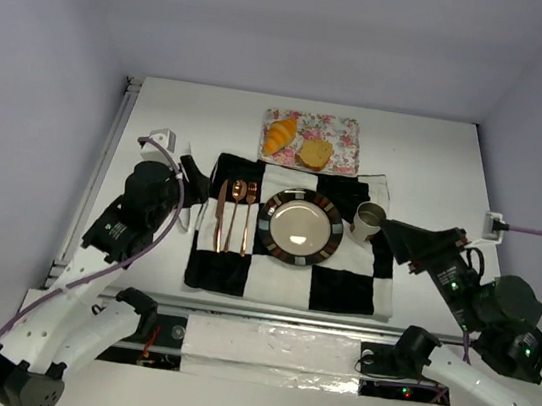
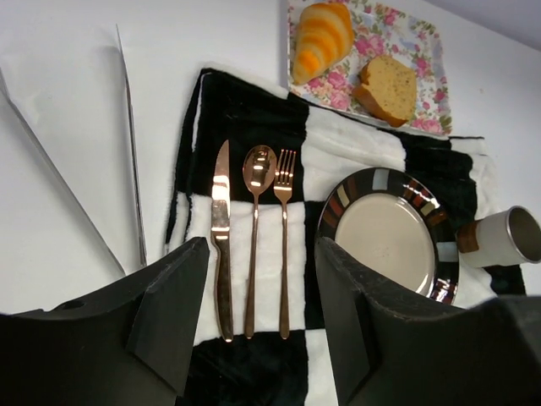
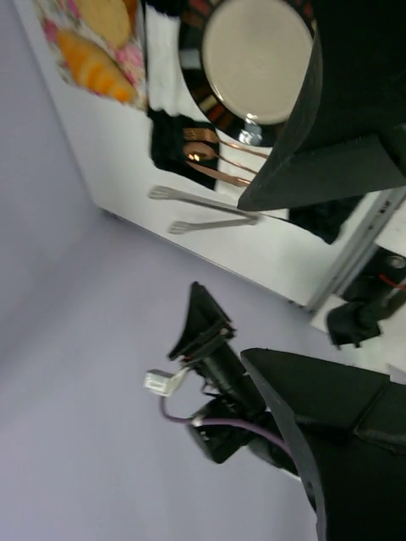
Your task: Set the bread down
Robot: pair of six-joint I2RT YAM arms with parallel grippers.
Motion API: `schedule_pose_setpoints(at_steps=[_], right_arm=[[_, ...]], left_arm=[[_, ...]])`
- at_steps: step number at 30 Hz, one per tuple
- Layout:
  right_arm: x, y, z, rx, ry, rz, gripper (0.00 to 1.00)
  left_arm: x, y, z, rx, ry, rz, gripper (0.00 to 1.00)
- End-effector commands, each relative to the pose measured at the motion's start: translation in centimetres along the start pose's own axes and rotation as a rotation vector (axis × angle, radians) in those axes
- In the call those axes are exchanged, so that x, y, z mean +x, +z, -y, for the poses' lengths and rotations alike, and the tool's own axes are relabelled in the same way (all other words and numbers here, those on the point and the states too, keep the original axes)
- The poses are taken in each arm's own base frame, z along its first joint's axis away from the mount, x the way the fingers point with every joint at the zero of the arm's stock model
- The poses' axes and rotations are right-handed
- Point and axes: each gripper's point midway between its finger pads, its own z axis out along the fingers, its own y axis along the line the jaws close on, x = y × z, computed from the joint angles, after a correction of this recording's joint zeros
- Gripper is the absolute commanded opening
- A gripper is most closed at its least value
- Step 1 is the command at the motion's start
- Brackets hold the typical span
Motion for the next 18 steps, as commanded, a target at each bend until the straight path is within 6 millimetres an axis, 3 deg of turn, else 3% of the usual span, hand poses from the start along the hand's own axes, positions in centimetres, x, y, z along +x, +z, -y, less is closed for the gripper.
schedule_pose_setpoints(at_steps=[1, 2, 4, 5, 8, 9, 11, 13, 15, 16, 18], right_arm=[[0.1, -0.8, 5.0, 0.194, -0.012, 0.059, 0.67], [-0.1, -1.3, 5.3, 0.191, -0.007, 0.074, 0.54], [-0.4, -1.6, 5.7, 0.201, -0.009, 0.091, 0.37], [-0.6, -1.8, 5.7, 0.203, -0.009, 0.097, 0.18], [-0.8, -1.9, 5.8, 0.215, -0.027, 0.099, 0.0], [-0.8, -1.8, 5.8, 0.219, -0.033, 0.097, 0.0], [-0.7, -1.8, 5.9, 0.225, -0.037, 0.089, 0.0], [-0.4, -1.8, 6.0, 0.226, -0.032, 0.08, 0.0], [0.0, -1.7, 6.2, 0.227, -0.025, 0.071, 0.0], [0.4, -1.7, 6.5, 0.23, -0.016, 0.065, 0.05], [0.9, -1.7, 6.6, 0.226, -0.007, 0.053, 0.26]], left_arm=[[-1.6, 0.7, 0.9, 0.016, -0.018, 0.046, 0.51], [-1.6, 1.2, 0.8, 0.0, -0.012, 0.039, 0.51], [-1.7, 1.6, 0.8, -0.009, -0.005, 0.039, 0.5], [-1.8, 1.8, 0.8, -0.01, -0.001, 0.043, 0.49], [-1.8, 2.9, 0.4, -0.043, 0.017, 0.046, 0.43], [-2.0, 3.1, -0.1, -0.07, 0.022, 0.057, 0.39], [-1.8, 3.7, -0.7, -0.106, 0.04, 0.054, 0.15], [-1.4, 4.8, -1.6, -0.167, 0.063, 0.035, 0.0], [-0.8, 6.1, -3.0, -0.235, 0.079, 0.0, 0.0], [-0.5, 6.6, -3.5, -0.254, 0.083, -0.014, 0.0], [0.3, 8.0, -4.9, -0.296, 0.088, -0.06, 0.1]])
